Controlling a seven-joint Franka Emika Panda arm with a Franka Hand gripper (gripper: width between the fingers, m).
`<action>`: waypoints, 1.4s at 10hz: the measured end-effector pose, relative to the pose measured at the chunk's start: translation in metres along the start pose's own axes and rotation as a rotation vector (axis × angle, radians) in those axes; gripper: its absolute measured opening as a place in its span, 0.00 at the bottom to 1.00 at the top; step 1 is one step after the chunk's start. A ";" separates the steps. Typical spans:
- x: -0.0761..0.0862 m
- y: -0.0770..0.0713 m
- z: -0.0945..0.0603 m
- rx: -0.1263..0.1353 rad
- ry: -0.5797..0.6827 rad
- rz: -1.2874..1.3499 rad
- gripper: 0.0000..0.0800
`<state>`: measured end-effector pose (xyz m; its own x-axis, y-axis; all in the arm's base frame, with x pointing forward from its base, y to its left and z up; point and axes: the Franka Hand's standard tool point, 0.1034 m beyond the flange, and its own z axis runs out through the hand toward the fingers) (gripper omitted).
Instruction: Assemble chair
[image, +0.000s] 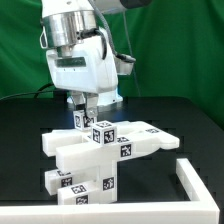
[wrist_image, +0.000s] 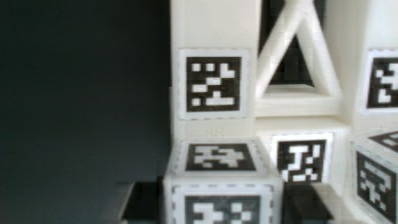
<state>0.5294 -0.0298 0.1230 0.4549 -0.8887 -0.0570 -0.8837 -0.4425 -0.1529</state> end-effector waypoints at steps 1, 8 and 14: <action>0.000 0.001 0.001 -0.006 0.002 -0.085 0.36; -0.006 0.002 0.009 -0.089 -0.001 -0.985 0.81; -0.003 0.000 0.007 -0.103 0.006 -1.048 0.38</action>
Offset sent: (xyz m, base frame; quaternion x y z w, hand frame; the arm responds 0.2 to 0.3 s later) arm 0.0084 0.0167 -0.0014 -0.0542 0.0022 -0.4154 0.9080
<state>0.5288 -0.0265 0.1160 0.9966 -0.0560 0.0600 -0.0537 -0.9978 -0.0388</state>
